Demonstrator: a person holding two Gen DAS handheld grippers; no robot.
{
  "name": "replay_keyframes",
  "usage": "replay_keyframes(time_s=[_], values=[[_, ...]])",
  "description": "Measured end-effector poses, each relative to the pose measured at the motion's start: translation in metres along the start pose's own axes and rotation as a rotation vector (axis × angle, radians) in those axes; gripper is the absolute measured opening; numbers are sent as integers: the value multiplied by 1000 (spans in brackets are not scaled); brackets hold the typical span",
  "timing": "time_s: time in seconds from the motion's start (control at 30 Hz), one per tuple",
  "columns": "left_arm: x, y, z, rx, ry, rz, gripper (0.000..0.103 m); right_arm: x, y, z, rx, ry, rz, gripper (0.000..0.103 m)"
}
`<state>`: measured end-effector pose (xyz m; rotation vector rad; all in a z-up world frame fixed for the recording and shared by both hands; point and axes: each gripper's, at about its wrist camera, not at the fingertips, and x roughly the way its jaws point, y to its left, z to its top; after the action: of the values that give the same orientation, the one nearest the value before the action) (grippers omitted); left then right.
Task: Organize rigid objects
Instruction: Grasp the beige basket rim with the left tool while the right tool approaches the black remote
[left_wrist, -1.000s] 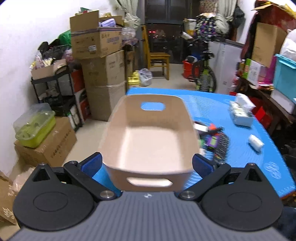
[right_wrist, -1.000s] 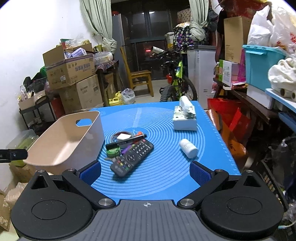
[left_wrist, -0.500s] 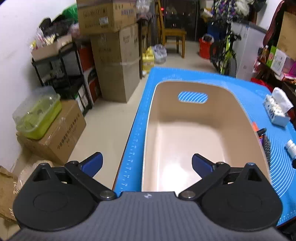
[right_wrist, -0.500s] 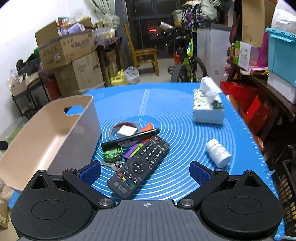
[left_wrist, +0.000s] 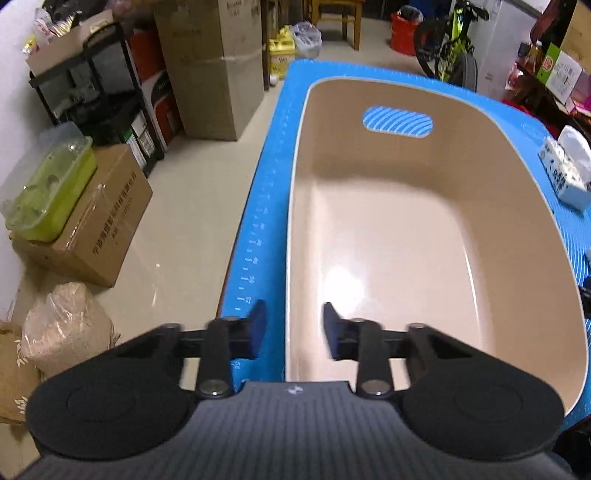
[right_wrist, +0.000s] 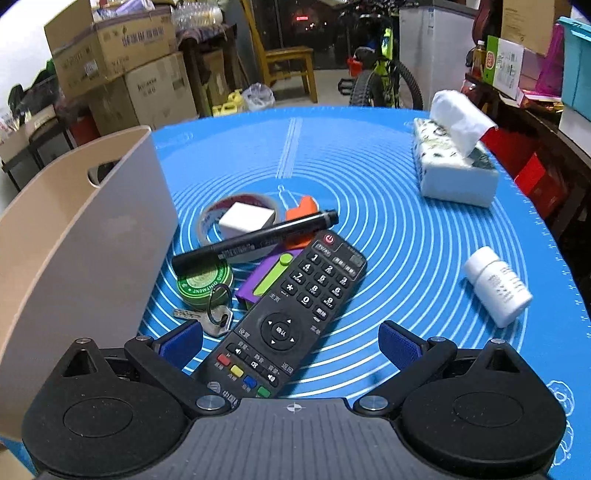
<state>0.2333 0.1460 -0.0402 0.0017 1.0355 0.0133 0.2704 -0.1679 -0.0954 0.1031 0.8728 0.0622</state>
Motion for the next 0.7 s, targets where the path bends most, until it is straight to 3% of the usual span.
replay_keyframes(time_s=[0.07, 0.33, 0.57, 0.7], values=[[4, 1, 1, 3, 19, 2, 5, 8, 0, 1, 9, 18, -2, 100], [7, 3, 5, 14, 41, -15, 4, 32, -8, 6, 99, 81, 6, 95], [8, 2, 6, 13, 40, -12, 4, 39, 3, 8, 36, 87, -24, 95], [9, 3, 6, 9, 39, -13, 4, 38, 8, 5, -6, 71, -42, 89]])
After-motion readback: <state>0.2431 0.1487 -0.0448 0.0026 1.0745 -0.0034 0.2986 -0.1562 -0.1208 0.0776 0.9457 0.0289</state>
